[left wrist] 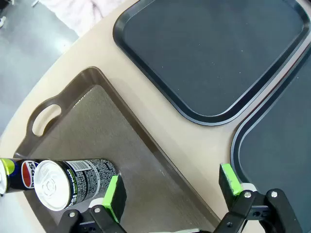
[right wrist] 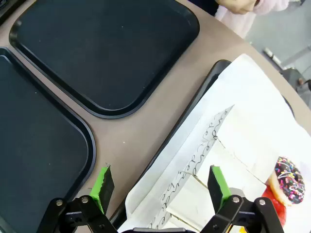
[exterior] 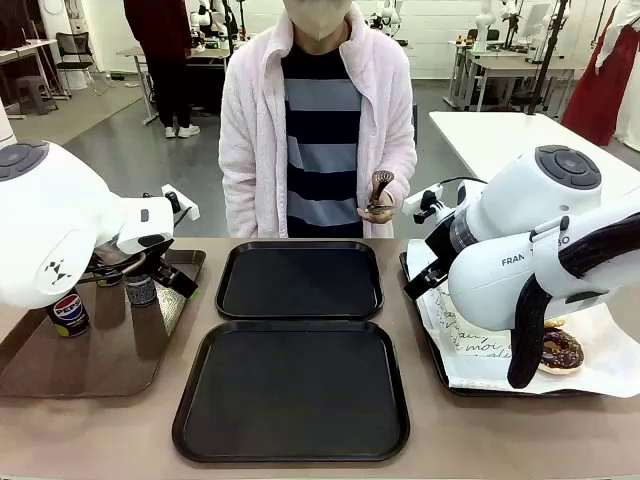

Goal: Set up donuts and drinks on trays.
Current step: Pick up one Pepsi coke and place it on the Flat Tray.

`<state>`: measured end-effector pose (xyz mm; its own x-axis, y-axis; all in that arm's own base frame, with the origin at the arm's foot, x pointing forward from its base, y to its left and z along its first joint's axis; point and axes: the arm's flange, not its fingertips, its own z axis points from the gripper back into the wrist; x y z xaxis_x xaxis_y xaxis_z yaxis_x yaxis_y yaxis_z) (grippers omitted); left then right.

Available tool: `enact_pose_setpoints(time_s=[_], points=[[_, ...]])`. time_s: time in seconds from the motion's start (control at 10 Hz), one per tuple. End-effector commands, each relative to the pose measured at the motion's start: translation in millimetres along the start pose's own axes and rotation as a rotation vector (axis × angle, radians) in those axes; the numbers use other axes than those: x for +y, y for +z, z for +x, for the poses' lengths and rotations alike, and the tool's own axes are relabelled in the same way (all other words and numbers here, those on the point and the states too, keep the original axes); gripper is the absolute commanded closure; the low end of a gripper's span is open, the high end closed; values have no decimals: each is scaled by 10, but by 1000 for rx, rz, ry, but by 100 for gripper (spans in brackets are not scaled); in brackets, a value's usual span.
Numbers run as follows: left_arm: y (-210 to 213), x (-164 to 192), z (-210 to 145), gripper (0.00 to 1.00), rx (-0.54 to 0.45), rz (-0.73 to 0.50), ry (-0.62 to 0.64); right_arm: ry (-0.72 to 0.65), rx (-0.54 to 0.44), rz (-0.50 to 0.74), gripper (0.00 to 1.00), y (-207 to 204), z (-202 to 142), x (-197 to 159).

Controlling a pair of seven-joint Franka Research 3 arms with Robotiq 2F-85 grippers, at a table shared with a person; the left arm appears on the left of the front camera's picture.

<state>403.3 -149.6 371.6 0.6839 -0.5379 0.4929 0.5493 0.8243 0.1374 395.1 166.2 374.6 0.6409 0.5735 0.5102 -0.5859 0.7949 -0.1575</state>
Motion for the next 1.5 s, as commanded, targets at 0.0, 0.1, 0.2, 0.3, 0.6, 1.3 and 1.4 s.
enact_pose_setpoints(time_s=[0.0,0.1,0.2,0.3,0.6,1.3,1.4], points=[[0,-1,0,0,0,0,0,0,0,0,0,0,0,0],[0,-1,0,0,0,0,0,0,0,0,0,0,0,0],[0,-1,0,0,0,0,0,0,0,0,0,0,0,0],[0,-1,0,0,0,0,0,0,0,0,0,0,0,0],[0,-1,0,0,0,0,0,0,0,0,0,0,0,0],[996,-72,-415,0,206,-158,-79,95,105,44,0,944,-384,297],[1277,-88,-641,0,257,-161,-121,110,144,59,0,1163,-637,354]])
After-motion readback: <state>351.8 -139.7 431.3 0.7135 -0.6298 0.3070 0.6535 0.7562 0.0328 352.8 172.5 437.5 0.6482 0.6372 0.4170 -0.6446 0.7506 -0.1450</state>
